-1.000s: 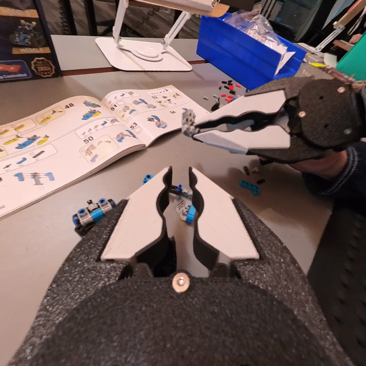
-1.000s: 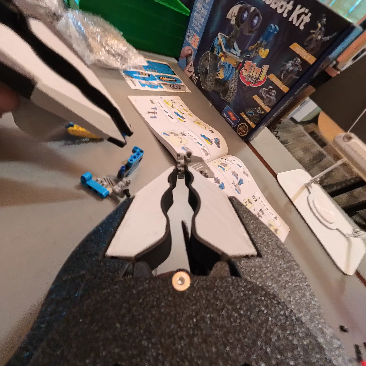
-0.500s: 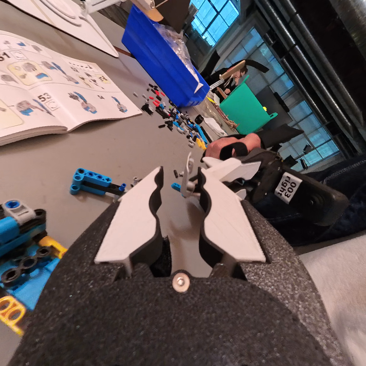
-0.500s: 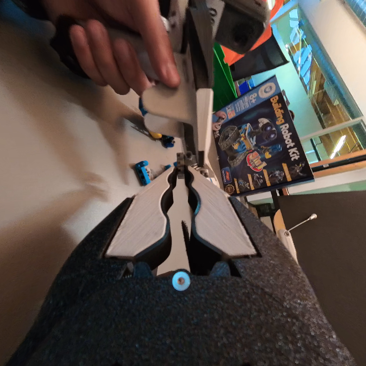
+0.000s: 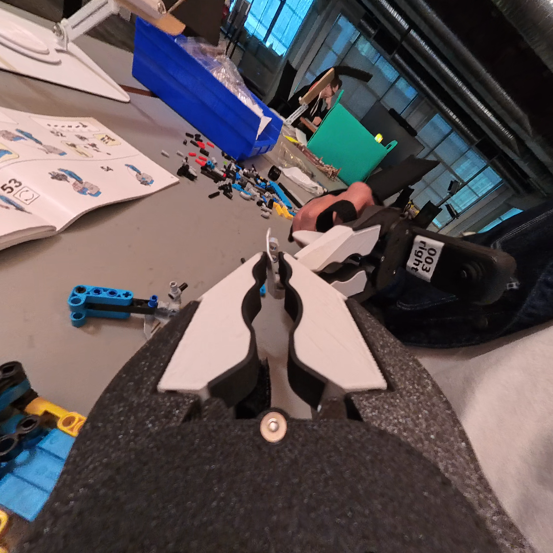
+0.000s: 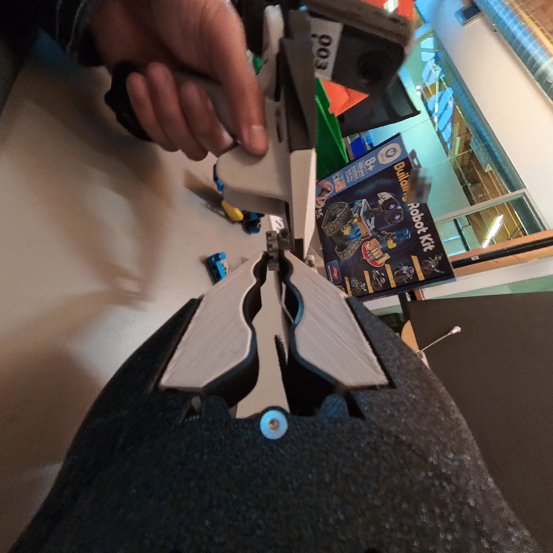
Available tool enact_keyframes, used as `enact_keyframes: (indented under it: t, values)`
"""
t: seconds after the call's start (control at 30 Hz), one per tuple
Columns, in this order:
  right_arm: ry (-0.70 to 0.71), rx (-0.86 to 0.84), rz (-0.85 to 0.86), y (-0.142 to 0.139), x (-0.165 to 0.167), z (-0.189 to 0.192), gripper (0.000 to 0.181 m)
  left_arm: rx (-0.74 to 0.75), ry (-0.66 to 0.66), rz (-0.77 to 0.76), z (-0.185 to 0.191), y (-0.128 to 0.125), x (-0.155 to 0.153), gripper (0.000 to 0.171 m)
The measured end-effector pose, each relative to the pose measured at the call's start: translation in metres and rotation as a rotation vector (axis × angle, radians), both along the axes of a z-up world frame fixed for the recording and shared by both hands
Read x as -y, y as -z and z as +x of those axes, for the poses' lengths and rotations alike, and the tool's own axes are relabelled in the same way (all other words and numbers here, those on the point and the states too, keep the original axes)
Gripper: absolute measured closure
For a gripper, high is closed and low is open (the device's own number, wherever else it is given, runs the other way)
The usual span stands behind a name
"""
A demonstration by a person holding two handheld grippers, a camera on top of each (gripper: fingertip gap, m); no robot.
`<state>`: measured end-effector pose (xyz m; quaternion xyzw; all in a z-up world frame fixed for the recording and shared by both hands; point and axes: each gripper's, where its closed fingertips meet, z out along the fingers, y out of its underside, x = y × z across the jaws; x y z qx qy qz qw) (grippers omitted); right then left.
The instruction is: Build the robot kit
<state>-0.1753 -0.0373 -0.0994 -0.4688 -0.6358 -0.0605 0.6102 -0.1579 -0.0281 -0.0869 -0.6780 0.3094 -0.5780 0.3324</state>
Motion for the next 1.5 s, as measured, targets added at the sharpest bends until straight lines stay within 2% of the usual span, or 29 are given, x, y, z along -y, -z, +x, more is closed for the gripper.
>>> enact_keyframes:
  t: [0.1, 0.17, 0.2, 0.3, 0.4, 0.47, 0.6, 0.87, 0.93, 1.13, 1.2, 1.33, 1.43, 1.5]
  values:
    - [0.03, -0.17, -0.071, -0.023, -0.001, 0.015, 0.165, 0.037, -0.04, 0.013, -0.007, -0.008, -0.007, 0.164]
    - [0.118, -0.236, -0.227, -0.025, -0.019, 0.047, 0.166, 0.041, -0.058, 0.028, -0.009, -0.01, -0.009, 0.164]
    - [0.161, -0.246, -0.351, -0.017, -0.027, 0.066, 0.166, 0.04, -0.059, 0.037, -0.009, -0.01, -0.008, 0.164]
    - [0.239, -0.207, -0.758, 0.03, -0.03, 0.117, 0.164, -0.01, -0.06, 0.079, -0.007, -0.005, -0.007, 0.164]
    - [0.185, -0.178, -1.09, 0.059, 0.0, 0.131, 0.154, -0.053, -0.056, 0.128, -0.003, -0.001, -0.004, 0.164]
    - [0.159, -0.151, -1.099, 0.063, 0.012, 0.128, 0.157, -0.084, -0.062, 0.141, -0.003, 0.003, -0.005, 0.164]
    - [0.205, 0.036, -1.034, 0.078, 0.022, 0.124, 0.166, -0.104, -0.069, 0.133, -0.003, 0.007, -0.006, 0.164]
    - [0.376, 0.304, -1.048, 0.089, 0.023, 0.121, 0.166, -0.1, -0.072, 0.115, -0.004, 0.008, -0.008, 0.164]
    - [0.388, 0.342, -1.072, 0.09, 0.023, 0.12, 0.177, -0.106, -0.065, 0.117, -0.003, 0.009, -0.006, 0.164]
    - [0.339, 0.414, -1.163, 0.091, 0.022, 0.118, 0.177, -0.162, -0.053, 0.156, 0.002, 0.015, -0.002, 0.164]
    - [0.306, 0.335, -1.09, 0.083, 0.009, 0.109, 0.178, -0.187, -0.069, 0.176, 0.002, 0.018, -0.004, 0.164]
    - [0.056, -0.219, -1.094, 0.014, -0.007, 0.044, 0.178, -0.194, -0.094, 0.229, 0.007, 0.013, -0.003, 0.164]
    - [0.021, -0.351, -1.112, 0.007, -0.007, 0.022, 0.178, -0.196, -0.113, 0.253, 0.007, 0.011, -0.004, 0.164]
    - [0.038, -0.365, -1.107, 0.013, -0.008, 0.017, 0.178, -0.209, -0.129, 0.251, 0.005, 0.013, -0.007, 0.164]
